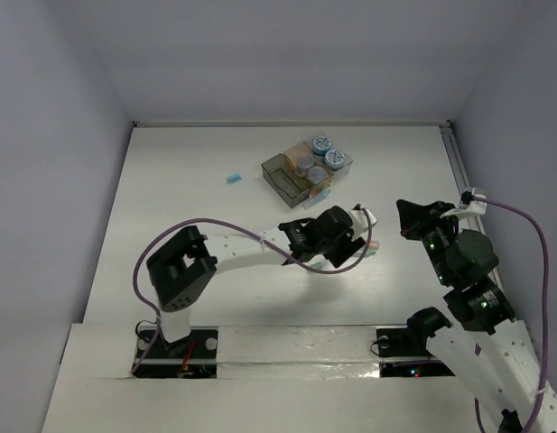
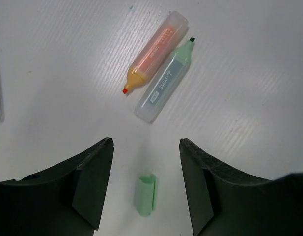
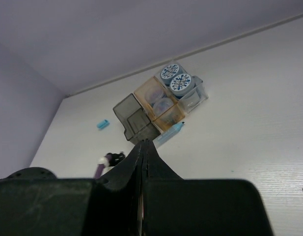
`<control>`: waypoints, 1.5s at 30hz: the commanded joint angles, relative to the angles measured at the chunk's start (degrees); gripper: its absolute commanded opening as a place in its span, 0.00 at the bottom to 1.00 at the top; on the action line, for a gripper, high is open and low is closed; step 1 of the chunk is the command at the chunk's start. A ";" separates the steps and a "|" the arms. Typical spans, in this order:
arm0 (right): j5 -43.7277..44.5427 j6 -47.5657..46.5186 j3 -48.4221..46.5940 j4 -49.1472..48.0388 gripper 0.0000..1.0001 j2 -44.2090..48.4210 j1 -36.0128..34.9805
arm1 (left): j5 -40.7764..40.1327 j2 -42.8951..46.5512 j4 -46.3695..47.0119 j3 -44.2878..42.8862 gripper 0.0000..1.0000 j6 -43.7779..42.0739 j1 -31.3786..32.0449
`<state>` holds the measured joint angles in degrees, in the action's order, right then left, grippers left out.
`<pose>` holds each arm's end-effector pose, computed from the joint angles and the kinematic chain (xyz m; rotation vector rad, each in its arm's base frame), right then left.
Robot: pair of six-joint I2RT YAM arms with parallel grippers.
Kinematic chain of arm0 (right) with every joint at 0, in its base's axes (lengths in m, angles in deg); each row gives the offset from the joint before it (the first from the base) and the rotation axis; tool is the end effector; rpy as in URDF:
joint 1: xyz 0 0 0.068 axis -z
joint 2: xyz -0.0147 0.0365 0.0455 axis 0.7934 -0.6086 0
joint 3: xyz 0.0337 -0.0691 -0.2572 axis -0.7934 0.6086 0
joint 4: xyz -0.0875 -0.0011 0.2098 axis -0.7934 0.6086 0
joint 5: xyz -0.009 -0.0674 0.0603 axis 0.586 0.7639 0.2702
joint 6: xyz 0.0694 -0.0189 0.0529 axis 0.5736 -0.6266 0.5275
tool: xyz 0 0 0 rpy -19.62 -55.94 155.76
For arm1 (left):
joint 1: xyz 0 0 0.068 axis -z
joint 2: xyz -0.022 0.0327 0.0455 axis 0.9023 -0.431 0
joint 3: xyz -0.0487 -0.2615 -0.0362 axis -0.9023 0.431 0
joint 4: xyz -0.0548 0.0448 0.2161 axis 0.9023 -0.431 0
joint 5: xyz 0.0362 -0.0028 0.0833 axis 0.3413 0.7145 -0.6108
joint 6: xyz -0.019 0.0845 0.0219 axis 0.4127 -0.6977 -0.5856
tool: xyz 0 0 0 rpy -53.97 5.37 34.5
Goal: Sort the stationery into containers
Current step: Pick up the pen from the center of the board.
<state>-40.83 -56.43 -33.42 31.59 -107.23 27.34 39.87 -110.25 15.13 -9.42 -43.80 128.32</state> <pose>0.1192 0.0318 0.3336 0.2578 1.5678 0.5079 0.1848 -0.3686 0.2256 1.1726 1.8737 -0.5763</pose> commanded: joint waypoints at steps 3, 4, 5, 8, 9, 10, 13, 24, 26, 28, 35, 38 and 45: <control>1.72 -1.10 -1.74 2.13 0.01 1.97 -0.23 | -1.08 -6.03 1.65 -5.57 0.55 -5.57 -0.40; 1.55 -1.27 -1.65 1.96 0.01 2.23 -0.23 | -1.17 -6.74 1.65 -6.01 0.56 -6.01 -0.40; 0.85 -1.44 -1.56 1.87 0.02 2.06 -0.23 | -1.17 -7.97 1.65 -7.06 0.57 -6.37 -0.40; 0.23 -1.53 -1.30 1.61 0.02 1.71 -0.23 | -0.64 -10.51 1.65 -8.99 0.58 -7.86 -0.40; 0.05 -1.53 -1.21 1.43 0.02 1.79 -0.23 | -0.29 -11.05 1.65 -9.43 0.58 -8.30 -0.40; -0.30 -1.79 -1.21 1.34 0.02 1.70 -0.23 | -0.20 -11.58 1.47 -9.87 0.58 -8.74 -0.40; -1.79 -1.97 -1.12 0.90 0.03 0.91 -0.23 | 0.24 -12.90 1.65 -10.93 0.58 -9.36 -0.93; -2.76 -2.06 -0.59 0.29 0.05 -1.02 -0.23 | 2.17 -16.94 -0.29 -13.31 0.50 -10.32 -0.93; -2.67 -1.97 -0.51 0.20 0.06 -1.20 -0.23 | 2.17 -17.29 -0.55 -13.31 0.45 -10.41 -1.45; -2.76 -1.97 -0.50 0.28 0.06 -1.46 -0.23 | 2.09 -18.00 -0.99 -13.39 0.44 -10.50 -1.45; -3.11 -1.89 -0.59 0.55 0.08 -1.20 -0.23 | 2.17 -20.37 -1.87 -14.01 0.45 -10.76 -1.45; -3.29 -1.97 -0.86 0.72 0.09 -1.64 -0.23 | 3.91 -20.46 -2.22 -13.40 0.29 -10.68 -1.45; -3.73 -1.89 -1.30 0.90 0.32 -2.60 -0.23 | 3.67 -14.93 1.03 -6.99 0.00 -9.45 -1.45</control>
<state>-43.80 -57.61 -33.39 33.62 -109.81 27.34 42.87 -128.55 17.82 -19.91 -53.99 127.01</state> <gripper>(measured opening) 0.301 0.223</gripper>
